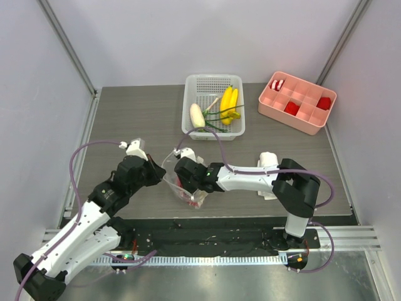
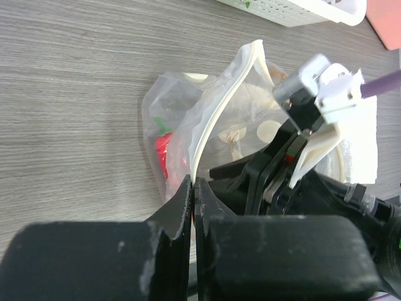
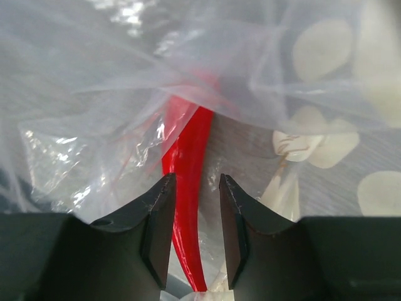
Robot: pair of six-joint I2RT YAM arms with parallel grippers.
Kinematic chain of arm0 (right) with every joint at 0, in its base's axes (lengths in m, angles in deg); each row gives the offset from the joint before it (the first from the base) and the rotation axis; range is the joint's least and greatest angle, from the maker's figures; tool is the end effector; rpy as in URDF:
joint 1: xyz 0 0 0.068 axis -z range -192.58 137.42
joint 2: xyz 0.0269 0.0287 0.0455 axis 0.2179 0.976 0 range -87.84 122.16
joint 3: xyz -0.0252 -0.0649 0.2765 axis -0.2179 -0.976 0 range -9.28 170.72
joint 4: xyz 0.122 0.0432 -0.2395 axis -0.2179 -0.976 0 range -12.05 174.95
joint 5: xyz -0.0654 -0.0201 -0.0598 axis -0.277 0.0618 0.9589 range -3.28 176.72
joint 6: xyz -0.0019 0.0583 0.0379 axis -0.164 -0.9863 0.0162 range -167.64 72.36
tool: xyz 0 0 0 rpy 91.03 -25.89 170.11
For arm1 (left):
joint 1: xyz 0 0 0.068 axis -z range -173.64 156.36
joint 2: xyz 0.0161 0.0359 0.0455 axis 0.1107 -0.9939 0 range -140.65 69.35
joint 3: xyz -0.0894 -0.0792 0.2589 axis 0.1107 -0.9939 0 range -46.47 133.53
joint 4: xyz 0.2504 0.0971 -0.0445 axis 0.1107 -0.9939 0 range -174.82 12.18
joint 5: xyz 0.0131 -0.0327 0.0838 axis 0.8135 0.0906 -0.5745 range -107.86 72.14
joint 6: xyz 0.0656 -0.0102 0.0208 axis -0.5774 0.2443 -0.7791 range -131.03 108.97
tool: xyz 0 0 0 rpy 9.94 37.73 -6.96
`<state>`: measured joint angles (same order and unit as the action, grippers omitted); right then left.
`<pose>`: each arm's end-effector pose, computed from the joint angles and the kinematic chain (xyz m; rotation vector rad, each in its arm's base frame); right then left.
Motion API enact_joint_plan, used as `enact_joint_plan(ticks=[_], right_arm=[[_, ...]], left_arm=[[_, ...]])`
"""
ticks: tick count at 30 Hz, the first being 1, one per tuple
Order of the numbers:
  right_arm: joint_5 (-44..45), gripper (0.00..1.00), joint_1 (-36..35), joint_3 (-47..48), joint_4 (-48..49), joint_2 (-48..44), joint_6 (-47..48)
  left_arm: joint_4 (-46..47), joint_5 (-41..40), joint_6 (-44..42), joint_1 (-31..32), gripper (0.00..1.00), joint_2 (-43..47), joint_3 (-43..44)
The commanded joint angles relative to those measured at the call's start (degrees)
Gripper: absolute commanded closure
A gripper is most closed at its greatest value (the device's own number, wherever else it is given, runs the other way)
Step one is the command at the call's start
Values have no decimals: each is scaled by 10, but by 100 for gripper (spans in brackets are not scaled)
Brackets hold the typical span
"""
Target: Open the zip-top bag and remove the fake food
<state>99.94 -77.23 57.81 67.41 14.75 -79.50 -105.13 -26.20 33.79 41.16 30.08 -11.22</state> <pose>0.1837 0.3573 0.1803 -0.6158 2.4373 0.4325 0.1498 -0.0943 0.2628 -0.2797 2.1673 -0.6635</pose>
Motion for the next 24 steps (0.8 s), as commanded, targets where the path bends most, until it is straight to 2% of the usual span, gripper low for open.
enact_joint_plan(ticks=[1, 4, 7, 8, 11, 15, 18, 21, 22, 24], right_arm=[[-30, 61, -11, 0, 16, -5, -4], [-43, 59, -13, -4, 22, 2, -3], [-42, 53, -17, -2, 29, 11, -1], [-40, 47, -19, -1, 29, 18, -1], [-42, 39, -18, 4, 39, 36, 1], [-24, 38, -20, 11, 48, 64, 3], [7, 41, -22, 16, 45, 88, 4], [29, 49, -24, 9, 47, 87, 4], [32, 57, -25, 7, 47, 83, 4], [42, 63, -25, -7, 55, 68, 3]], left_arm=[[2, 0, -1, 1, 100, -1, 17], [2, -2, -2, 1, 100, 1, 16], [3, -4, -2, 1, 100, -1, 11], [6, -3, -2, 1, 100, -1, 11], [8, -4, 0, 1, 100, -1, 4], [2, -7, 0, 1, 100, 2, 0], [-4, -12, -1, 1, 100, 8, -1], [-12, -19, -3, 1, 100, 16, 0], [-13, -20, -3, 1, 100, 18, -2], [-13, -26, -4, 1, 100, 21, -3]])
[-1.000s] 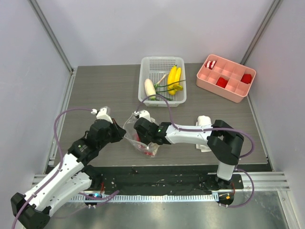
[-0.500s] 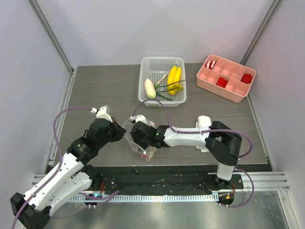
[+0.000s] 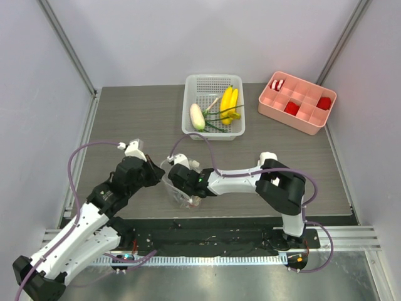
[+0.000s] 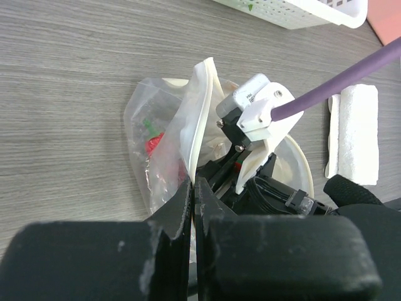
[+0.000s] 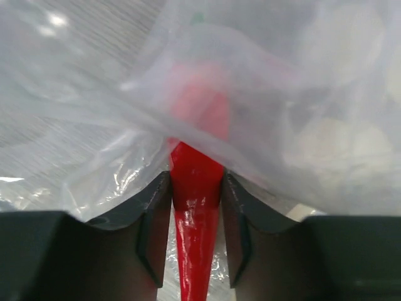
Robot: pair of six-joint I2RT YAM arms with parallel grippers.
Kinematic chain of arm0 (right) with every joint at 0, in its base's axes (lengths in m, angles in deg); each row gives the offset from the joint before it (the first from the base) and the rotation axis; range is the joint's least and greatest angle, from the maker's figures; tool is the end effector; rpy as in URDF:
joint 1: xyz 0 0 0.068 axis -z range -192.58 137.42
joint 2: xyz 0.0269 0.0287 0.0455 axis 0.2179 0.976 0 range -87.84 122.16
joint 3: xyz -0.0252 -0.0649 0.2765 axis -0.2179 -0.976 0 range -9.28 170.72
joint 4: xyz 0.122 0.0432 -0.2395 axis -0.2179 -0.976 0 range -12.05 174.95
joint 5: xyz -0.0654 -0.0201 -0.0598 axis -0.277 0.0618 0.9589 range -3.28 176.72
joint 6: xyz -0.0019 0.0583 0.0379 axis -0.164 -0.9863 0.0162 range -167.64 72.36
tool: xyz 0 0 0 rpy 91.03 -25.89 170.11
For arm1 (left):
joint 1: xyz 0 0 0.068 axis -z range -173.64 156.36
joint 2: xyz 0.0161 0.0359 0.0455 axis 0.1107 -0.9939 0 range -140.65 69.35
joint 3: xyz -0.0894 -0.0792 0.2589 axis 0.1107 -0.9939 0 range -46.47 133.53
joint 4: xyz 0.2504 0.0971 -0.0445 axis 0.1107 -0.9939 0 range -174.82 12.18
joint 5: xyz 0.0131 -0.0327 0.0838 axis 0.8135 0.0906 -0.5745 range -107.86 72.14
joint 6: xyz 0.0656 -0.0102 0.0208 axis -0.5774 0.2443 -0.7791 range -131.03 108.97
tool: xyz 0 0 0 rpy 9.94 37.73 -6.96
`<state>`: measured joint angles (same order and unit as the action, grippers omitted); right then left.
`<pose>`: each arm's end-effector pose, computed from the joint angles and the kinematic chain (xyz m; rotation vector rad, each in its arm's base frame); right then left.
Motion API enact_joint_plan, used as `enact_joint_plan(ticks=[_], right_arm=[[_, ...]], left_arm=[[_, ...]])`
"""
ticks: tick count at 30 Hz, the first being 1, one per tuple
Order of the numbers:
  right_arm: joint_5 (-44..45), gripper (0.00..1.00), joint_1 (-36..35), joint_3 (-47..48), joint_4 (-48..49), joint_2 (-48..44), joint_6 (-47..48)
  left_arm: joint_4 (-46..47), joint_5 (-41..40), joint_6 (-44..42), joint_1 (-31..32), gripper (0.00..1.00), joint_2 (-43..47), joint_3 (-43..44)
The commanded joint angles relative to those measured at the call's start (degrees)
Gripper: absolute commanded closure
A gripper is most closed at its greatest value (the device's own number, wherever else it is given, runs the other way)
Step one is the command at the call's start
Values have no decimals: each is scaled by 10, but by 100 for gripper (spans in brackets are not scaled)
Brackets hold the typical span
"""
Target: Open the zip-top bag and remove the fake food
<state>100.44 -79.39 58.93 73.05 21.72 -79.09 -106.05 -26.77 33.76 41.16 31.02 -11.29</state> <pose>0.1786 0.3825 0.1465 -0.6676 2.4248 0.4333 0.1471 -0.0917 0.2631 -0.2848 2.1642 -0.6532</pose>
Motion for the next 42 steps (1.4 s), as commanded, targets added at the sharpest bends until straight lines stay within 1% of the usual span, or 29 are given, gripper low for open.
enact_joint_plan(ticks=[1, 3, 4, 6, 9, 12, 13, 15, 16, 17, 21, 23, 25, 26, 27, 28, 30, 31, 35, 36, 37, 39, 40, 41, 42], right_arm=[[42, 70, -4, -27, 1, -19, -1], [51, 79, -3, -33, 3, -38, 3], [52, 90, -4, -38, 3, -56, 5], [53, 99, -3, -47, 8, -74, 5], [42, 99, -4, -76, 34, -120, 15], [63, 99, -5, -119, 71, -164, 26], [68, 99, -5, -147, 85, -174, 39], [72, 99, -8, -179, 142, -209, 49], [69, 99, -9, -212, 164, -223, 64], [69, 99, -12, -230, 207, -245, 70], [73, 99, -19, -306, 293, -288, 85], [79, 99, -22, -327, 343, -304, 89], [111, 99, -20, -311, 328, -298, 70], [124, 99, -19, -292, 269, -286, 61], [140, 99, -19, -250, 236, -261, 59], [137, 99, -19, -237, 210, -252, 60], [120, 99, -18, -239, 223, -247, 48], [113, 99, -16, -246, 255, -249, 45], [50, 99, 9, -262, 307, -248, 24], [14, 99, 14, -270, 322, -248, 15], [0, 99, 25, -272, 346, -246, 10], [-36, 99, 40, -272, 357, -243, -12], [-74, 99, 59, -276, 380, -241, -23], [-98, 99, 74, -287, 397, -240, -40], [-121, 99, 89, -295, 417, -239, -70]], left_arm=[[-6, -22, -5, 1, 99, 13, -2], [-7, -28, -6, 1, 100, 12, 0], [-7, -30, -8, 1, 100, 12, 2], [-9, -36, -12, 1, 100, 11, 10], [-20, -53, -24, 1, 100, 8, 34], [-23, -64, -45, 1, 100, 13, 59], [-21, -64, -52, 1, 100, 18, 70], [-21, -67, -61, 1, 100, 24, 80], [-23, -71, -63, 1, 100, 26, 87], [-28, -71, -65, 0, 100, 26, 89], [-32, -75, -69, 1, 100, 29, 95], [-35, -72, -69, 1, 100, 31, 92], [-25, -53, -71, 1, 100, 37, 85], [-15, -22, -71, 1, 100, 39, 82], [5, -1, -70, 1, 100, 41, 77], [19, 23, -70, 1, 100, 43, 69], [37, 84, -72, 1, 100, 40, 64], [48, 101, -68, 1, 100, 37, 63], [60, 135, -61, 1, 100, 30, 69], [62, 148, -60, 1, 96, 29, 74], [58, 148, -57, 1, 75, 30, 75], [49, 138, -52, 1, 51, 40, 81], [44, 122, -48, 1, 36, 46, 81], [35, 109, -45, 1, 31, 63, 82], [26, 95, -42, 1, 11, 69, 80]])
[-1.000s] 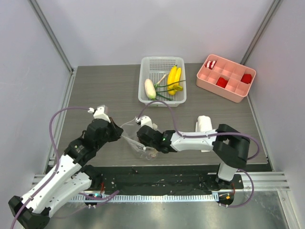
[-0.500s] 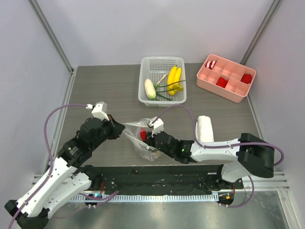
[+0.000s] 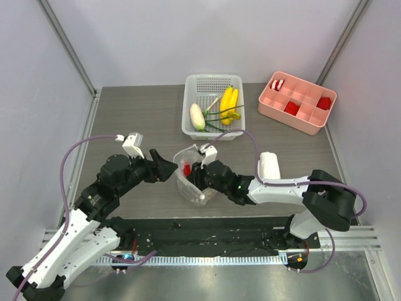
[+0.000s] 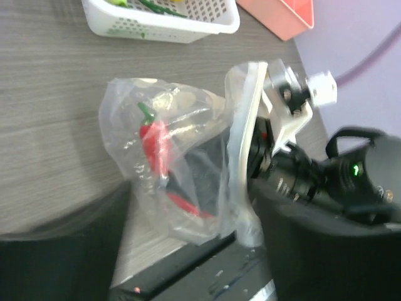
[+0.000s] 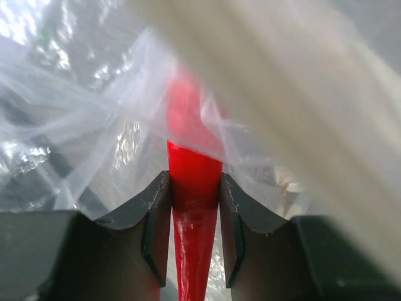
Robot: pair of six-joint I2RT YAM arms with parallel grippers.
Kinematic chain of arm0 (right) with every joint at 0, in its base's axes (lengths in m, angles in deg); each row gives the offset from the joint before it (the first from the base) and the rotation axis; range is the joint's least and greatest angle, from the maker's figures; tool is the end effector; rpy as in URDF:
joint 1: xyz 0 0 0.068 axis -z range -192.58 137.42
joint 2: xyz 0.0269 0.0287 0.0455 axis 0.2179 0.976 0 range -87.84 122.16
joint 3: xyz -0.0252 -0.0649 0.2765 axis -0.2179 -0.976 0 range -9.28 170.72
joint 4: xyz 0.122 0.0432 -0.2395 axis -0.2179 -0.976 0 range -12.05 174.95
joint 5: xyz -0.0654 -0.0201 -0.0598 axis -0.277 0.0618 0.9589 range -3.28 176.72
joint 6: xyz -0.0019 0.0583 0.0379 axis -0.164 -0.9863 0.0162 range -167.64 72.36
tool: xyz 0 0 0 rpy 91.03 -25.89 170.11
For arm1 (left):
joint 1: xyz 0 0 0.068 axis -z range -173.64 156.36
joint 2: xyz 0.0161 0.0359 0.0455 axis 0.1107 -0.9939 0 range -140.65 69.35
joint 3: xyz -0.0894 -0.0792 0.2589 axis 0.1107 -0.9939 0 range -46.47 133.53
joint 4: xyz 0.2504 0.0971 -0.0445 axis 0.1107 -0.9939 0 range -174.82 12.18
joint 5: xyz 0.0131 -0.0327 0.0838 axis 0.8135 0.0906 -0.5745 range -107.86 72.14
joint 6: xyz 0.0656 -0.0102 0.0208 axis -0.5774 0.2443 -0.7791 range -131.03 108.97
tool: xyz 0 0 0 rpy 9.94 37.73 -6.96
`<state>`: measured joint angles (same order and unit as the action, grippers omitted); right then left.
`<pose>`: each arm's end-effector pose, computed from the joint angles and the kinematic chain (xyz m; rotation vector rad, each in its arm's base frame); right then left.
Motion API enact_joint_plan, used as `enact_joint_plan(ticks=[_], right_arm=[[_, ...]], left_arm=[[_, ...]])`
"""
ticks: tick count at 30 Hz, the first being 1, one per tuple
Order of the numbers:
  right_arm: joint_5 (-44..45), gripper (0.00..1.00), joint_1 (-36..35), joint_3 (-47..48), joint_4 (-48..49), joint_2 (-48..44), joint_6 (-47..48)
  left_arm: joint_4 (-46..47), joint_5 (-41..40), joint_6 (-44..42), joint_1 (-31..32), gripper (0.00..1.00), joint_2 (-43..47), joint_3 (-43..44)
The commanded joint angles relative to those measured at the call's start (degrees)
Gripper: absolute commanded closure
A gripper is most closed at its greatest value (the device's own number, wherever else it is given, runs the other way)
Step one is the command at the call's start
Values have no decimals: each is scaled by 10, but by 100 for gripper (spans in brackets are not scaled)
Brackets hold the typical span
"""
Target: Open the zip-top bag and remove the fake food
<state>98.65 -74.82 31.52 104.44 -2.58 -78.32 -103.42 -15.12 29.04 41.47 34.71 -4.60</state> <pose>0.1685 0.2949 0.1978 -0.4347 2.0499 0.8155 0.1317 -0.0961 0.3213 -0.0520 2.0026 -0.9198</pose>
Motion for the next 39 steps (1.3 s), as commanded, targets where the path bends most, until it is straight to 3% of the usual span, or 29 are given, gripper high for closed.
enact_joint_plan(ticks=[1, 4, 6, 9, 14, 16, 24, 31, 39], right_arm=[[-163, 99, 56, -26, 140, 7, -96], [-244, 99, 103, -42, 208, 24, -159], [-263, 99, 113, -41, 219, 26, -176], [-308, 99, 121, -33, 245, 23, -215], [-373, 99, 136, -33, 306, 15, -286], [-392, 99, 148, -44, 332, 13, -330], [-391, 99, 183, -45, 376, 25, -417], [-409, 99, 184, -26, 415, 62, -461], [-431, 99, 186, -48, 443, 56, -476]], left_arm=[[-8, -54, 11, -2, 4, 42, 12], [-28, -70, 33, -3, 2, 64, 3], [-17, -64, 49, -3, 11, 69, -21], [48, -14, 88, -3, 15, 79, -90], [162, 56, 134, -6, 1, 104, -181], [169, 60, 139, -8, 0, 127, -194], [243, 141, 145, -9, 10, 184, -244], [195, 85, 141, -9, 0, 171, -235], [305, 125, 163, -14, 2, 91, -254]])
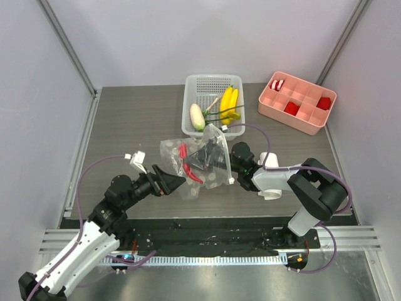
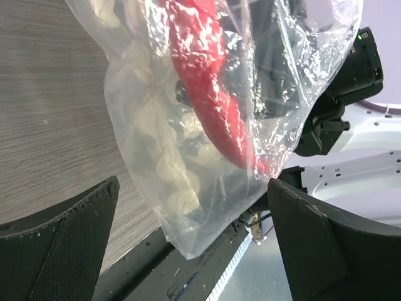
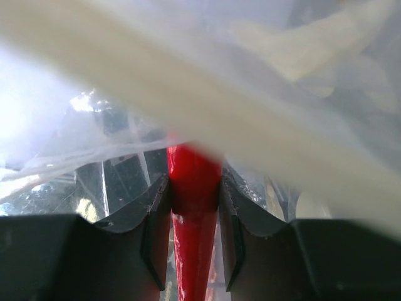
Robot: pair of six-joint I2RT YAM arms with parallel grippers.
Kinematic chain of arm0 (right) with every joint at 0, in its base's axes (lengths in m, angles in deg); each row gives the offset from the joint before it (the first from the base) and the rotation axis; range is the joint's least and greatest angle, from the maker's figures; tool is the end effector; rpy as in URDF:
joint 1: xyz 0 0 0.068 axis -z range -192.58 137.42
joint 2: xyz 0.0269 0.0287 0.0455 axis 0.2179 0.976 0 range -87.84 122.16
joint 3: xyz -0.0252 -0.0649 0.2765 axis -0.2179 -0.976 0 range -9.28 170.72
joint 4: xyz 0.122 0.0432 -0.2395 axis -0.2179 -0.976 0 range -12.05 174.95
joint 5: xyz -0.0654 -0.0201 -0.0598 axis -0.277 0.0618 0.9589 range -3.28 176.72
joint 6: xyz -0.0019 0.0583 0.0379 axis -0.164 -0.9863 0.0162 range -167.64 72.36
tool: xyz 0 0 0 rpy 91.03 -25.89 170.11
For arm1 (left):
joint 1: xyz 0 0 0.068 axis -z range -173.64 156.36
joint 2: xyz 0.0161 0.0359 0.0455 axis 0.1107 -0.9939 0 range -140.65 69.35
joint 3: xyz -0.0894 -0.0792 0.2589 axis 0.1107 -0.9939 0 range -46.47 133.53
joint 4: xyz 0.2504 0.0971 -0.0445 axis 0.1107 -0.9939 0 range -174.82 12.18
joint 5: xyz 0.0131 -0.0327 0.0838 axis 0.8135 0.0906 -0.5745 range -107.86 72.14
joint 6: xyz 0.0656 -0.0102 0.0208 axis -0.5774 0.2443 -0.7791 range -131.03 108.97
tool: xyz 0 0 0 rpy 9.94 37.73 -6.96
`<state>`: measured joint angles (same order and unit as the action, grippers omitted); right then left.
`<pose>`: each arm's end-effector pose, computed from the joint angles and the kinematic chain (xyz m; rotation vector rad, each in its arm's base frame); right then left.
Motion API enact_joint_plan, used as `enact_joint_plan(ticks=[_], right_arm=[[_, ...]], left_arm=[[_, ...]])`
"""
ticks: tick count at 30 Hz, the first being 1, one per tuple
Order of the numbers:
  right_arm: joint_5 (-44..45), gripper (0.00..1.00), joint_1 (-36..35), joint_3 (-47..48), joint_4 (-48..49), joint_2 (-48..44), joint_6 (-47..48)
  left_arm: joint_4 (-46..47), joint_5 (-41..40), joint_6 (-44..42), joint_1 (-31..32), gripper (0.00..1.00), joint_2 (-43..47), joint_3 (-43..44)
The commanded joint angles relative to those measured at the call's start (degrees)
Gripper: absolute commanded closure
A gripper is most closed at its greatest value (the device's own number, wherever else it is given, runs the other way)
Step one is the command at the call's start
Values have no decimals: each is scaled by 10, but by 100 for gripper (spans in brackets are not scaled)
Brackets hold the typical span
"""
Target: Open the zip-top bag and remove the fake food
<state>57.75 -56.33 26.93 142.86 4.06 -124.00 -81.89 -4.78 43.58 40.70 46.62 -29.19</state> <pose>0.2315 0.2594 0.2168 0.0432 1.9444 1.9340 0.1191 -0.0970 0.2343 -0.1545 1.9240 -1.2964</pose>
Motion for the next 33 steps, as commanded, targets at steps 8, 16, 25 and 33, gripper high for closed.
enact_joint_plan(ticks=[8, 16, 25, 33], right_arm=[[-30, 99, 1, -23, 39, -31, -5], [-12, 99, 2, 16, -219, -101, 170], [42, 99, 2, 120, -514, -173, 483], [63, 99, 8, 123, -576, -198, 578]], left_arm=[[123, 20, 23, -31, 58, -55, -5], [-62, -71, -49, -39, 100, -46, 50], [-138, -27, -114, -41, 100, -110, 113], [-187, -61, -145, -42, 100, -101, 131]])
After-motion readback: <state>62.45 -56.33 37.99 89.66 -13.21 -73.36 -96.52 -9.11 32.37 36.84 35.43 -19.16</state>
